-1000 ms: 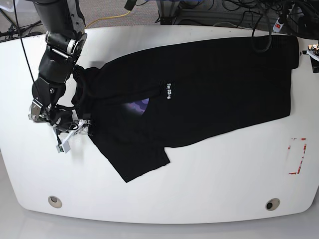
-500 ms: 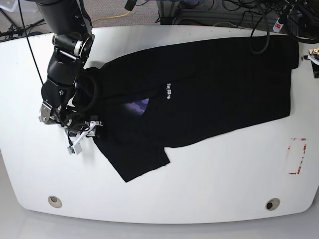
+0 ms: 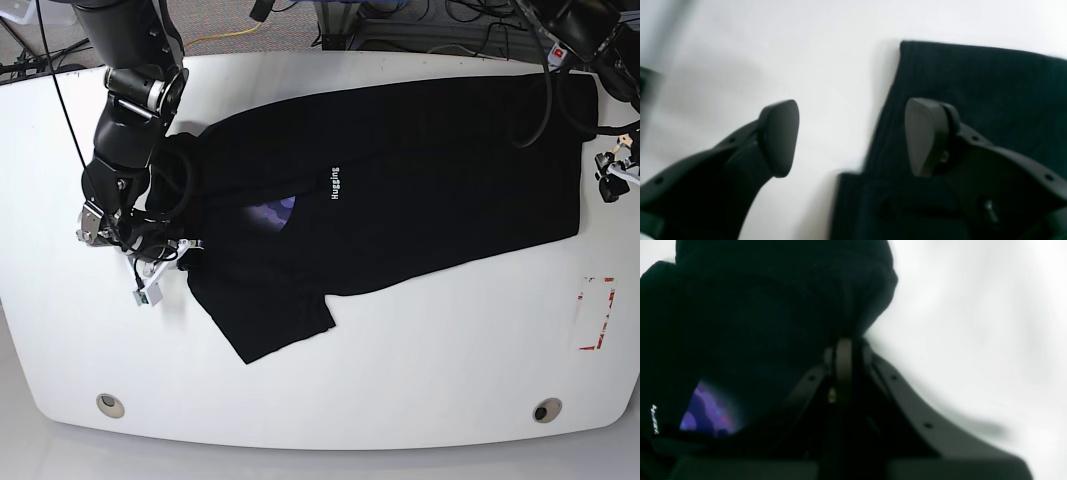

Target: Fold the T-shirt properly

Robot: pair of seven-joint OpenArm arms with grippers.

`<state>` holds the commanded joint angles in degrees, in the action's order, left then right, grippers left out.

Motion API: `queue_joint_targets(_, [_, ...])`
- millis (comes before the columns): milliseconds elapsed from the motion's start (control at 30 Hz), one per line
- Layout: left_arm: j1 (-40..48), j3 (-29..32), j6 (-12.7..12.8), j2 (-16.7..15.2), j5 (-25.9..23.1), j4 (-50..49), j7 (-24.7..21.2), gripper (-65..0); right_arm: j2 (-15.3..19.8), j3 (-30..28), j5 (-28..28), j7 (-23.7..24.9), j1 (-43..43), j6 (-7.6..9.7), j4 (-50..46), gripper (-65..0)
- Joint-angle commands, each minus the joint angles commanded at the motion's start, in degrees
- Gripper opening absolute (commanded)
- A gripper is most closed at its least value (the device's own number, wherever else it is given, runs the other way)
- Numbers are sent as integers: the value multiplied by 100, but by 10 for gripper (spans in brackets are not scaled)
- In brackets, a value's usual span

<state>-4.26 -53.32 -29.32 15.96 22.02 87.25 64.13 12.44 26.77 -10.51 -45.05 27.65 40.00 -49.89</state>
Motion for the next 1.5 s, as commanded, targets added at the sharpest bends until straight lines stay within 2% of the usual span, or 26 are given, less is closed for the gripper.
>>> queue_joint_targets(67, [-176,79,-18,114,0,-475,-18,-186,0,0,0,0,0,0,0,-650])
queue_joint_targets(233, [-352,818,-26,316,18,-1275,-659,-186,9,0,0,0,-9,0,0,-650])
queue_joint_targets(367, [-396,1292,-35,369,44,-1758,-941,-186,18,0,0,0,-9,0,-9,-650])
queue_joint_targets(500, [-607,1600,-44,369,26,-2075,-1011,-186,44,0,0,0,-9,0,-9,-650])
queue_joint_targets(767, [-782,1618,-44,334,44,-2418,-985,-193,53,0,0,0,0,0,-9,-650])
queue_joint_targets(833, [-791,1618,-44,325,44,-2391,-976,-235,44,0,0,0,0,0,-9,-650])
queue_joint_targets(900, [-791,1609,-44,325,44,-2277,-976,-312,44,0,0,0,9,0,-9,-650])
queue_joint_targets(967, [-782,1618,-44,316,44,-2180,-967,-361,35,0,0,0,9,0,-9,-650])
queue_joint_targets(1133, [-782,1618,-53,316,44,-2145,-905,-374,26,0,0,0,9,0,-9,-650])
queue_joint_targets(1333, [-800,1670,-44,273,35,-2163,-932,-465,26,0,0,0,9,0,-9,-650])
queue_joint_targets(1400, [-949,1908,-18,202,0,-2163,-932,-450,44,0,0,0,9,0,-9,-650])
queue_joint_targets(1500, [-985,2268,-9,193,0,-2163,-932,-363,44,0,0,0,9,0,-9,-650])
